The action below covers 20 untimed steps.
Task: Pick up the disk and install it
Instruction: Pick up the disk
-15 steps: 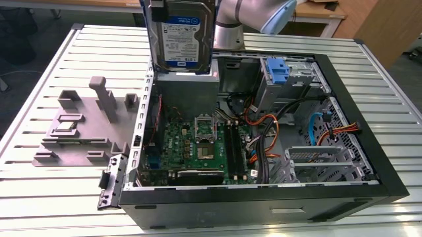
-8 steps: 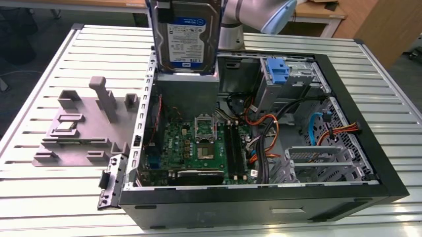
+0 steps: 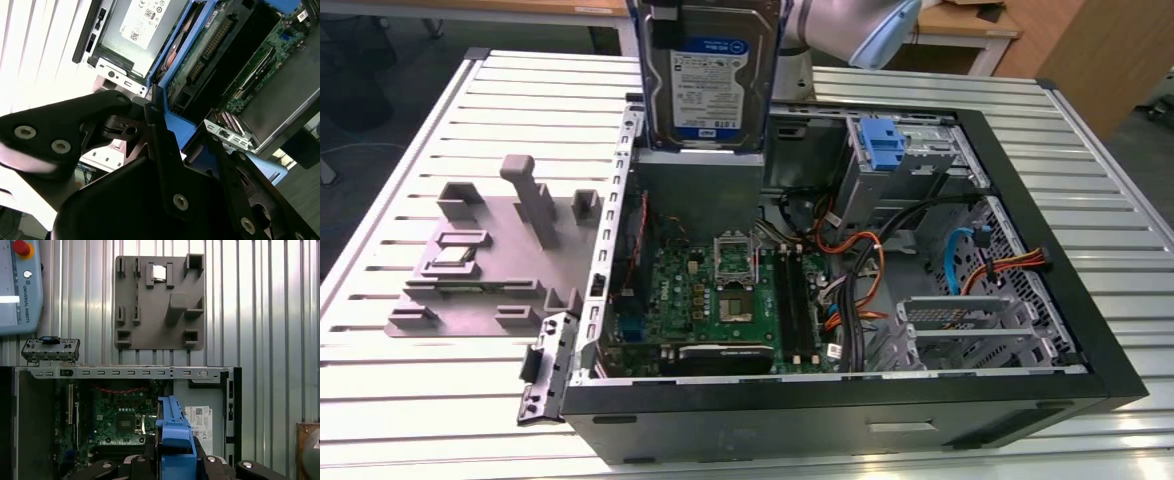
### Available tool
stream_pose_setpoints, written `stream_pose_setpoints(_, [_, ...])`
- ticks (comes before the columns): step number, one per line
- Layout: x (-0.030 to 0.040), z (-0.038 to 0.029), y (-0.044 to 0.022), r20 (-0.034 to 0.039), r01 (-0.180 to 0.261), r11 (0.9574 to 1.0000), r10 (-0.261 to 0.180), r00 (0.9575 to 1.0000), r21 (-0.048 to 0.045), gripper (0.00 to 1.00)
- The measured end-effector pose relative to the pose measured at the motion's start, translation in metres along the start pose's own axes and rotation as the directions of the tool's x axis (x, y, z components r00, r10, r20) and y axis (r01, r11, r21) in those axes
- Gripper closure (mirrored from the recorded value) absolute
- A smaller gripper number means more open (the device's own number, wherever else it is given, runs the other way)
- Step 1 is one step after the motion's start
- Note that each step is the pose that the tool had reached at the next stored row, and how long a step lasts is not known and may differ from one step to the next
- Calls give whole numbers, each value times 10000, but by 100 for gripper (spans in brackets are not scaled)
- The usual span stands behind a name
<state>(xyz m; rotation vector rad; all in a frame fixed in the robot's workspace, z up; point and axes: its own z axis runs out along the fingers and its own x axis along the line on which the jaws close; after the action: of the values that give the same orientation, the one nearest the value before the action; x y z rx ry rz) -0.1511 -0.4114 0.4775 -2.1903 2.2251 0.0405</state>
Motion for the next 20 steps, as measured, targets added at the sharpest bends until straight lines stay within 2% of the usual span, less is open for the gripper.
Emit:
stream_pose_setpoints(16, [16,24,-128,-3,0,10000,0,10000,3,64])
stream_pose_setpoints(20, [16,44,-132,-23,-53,9999,54,10000,100,64])
